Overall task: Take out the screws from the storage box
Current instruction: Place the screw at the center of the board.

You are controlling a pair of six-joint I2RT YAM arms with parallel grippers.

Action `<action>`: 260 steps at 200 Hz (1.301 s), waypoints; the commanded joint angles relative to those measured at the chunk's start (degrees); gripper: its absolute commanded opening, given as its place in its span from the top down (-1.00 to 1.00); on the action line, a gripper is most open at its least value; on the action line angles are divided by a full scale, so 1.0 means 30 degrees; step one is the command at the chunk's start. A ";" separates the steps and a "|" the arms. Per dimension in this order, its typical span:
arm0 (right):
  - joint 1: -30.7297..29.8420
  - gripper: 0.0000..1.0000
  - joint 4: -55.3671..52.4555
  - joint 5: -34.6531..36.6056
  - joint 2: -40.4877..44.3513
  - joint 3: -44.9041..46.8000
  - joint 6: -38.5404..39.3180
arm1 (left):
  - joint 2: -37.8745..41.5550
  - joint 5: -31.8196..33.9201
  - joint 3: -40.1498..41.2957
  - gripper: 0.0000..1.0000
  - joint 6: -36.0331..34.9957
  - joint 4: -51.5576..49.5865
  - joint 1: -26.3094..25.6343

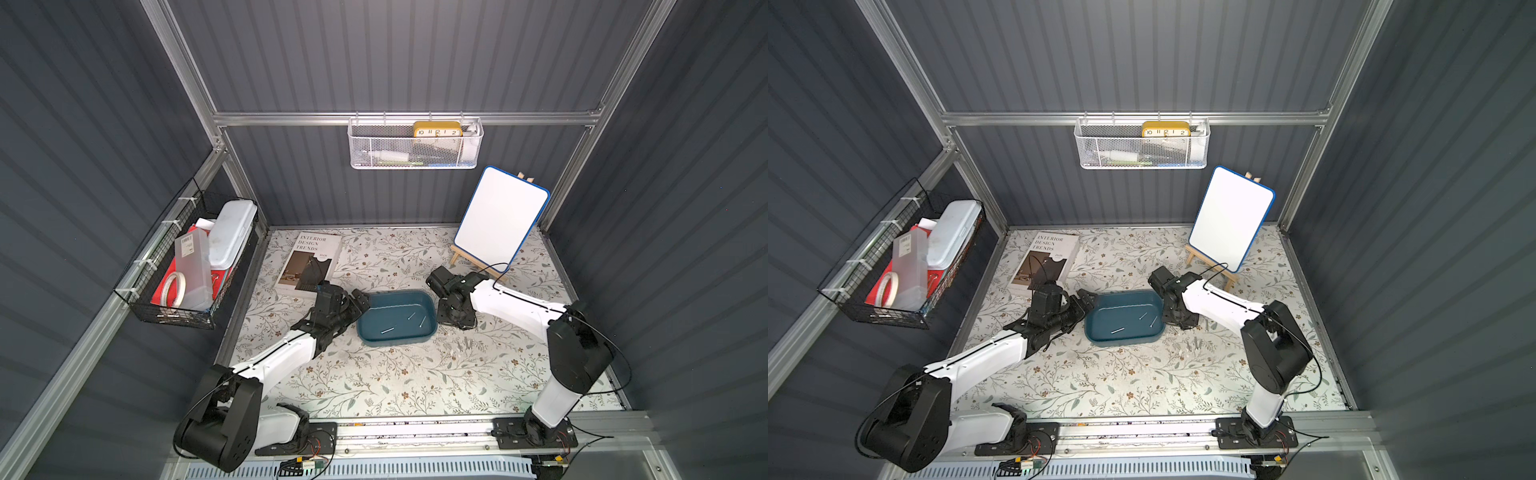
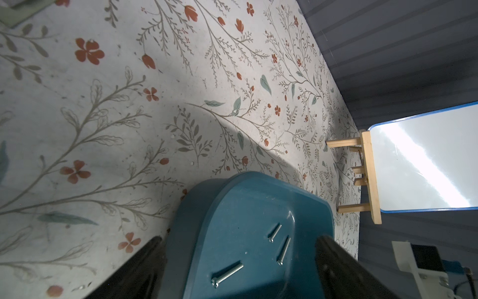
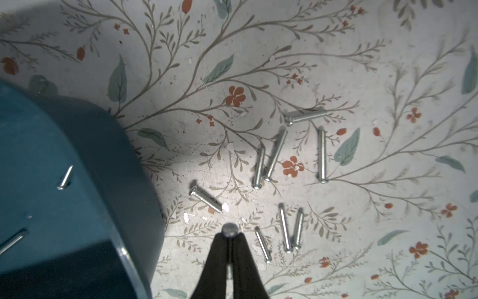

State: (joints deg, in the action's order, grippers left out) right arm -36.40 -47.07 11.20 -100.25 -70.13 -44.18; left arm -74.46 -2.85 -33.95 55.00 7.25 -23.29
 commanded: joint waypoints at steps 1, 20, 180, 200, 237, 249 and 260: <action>0.0229 0.84 0.0670 -0.0773 -0.0822 0.0378 0.0532 | -0.0226 0.0153 -0.0455 -0.87 -0.0508 -0.0423 -0.0089; 0.0337 0.81 0.0932 -0.0765 -0.1395 0.0374 0.0708 | -0.0383 0.0130 -0.0433 -0.86 -0.0550 -0.0389 -0.0089; 0.0547 0.44 0.0293 -0.0559 -0.0068 0.0118 0.0305 | -0.1432 -0.0490 -0.0371 -0.82 -0.0760 -0.0306 -0.0089; 0.0512 0.45 -0.0924 0.0711 0.1237 -0.0921 -0.0278 | -0.1187 -0.0535 -0.0342 -0.82 -0.0727 -0.0298 -0.0074; 0.0477 0.41 -0.1070 -0.0088 0.3030 -0.2194 -0.2605 | -0.0875 -0.0651 -0.0203 -0.82 -0.0670 -0.0119 -0.0089; 0.0324 0.38 -0.1387 -0.1225 0.2536 -0.3073 -0.3279 | -0.0847 -0.0732 -0.0123 -0.81 -0.0594 -0.0030 -0.0089; -0.0242 0.38 -0.2034 -0.1276 0.1650 -0.4189 -0.3699 | -0.0820 -0.0850 -0.0045 -0.79 -0.0581 0.0071 -0.0089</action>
State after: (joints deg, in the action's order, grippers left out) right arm -35.05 -48.77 10.31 -91.07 -78.19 -49.78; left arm -78.22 -4.08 -34.00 53.58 7.29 -23.29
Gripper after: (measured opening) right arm 0.308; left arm 0.902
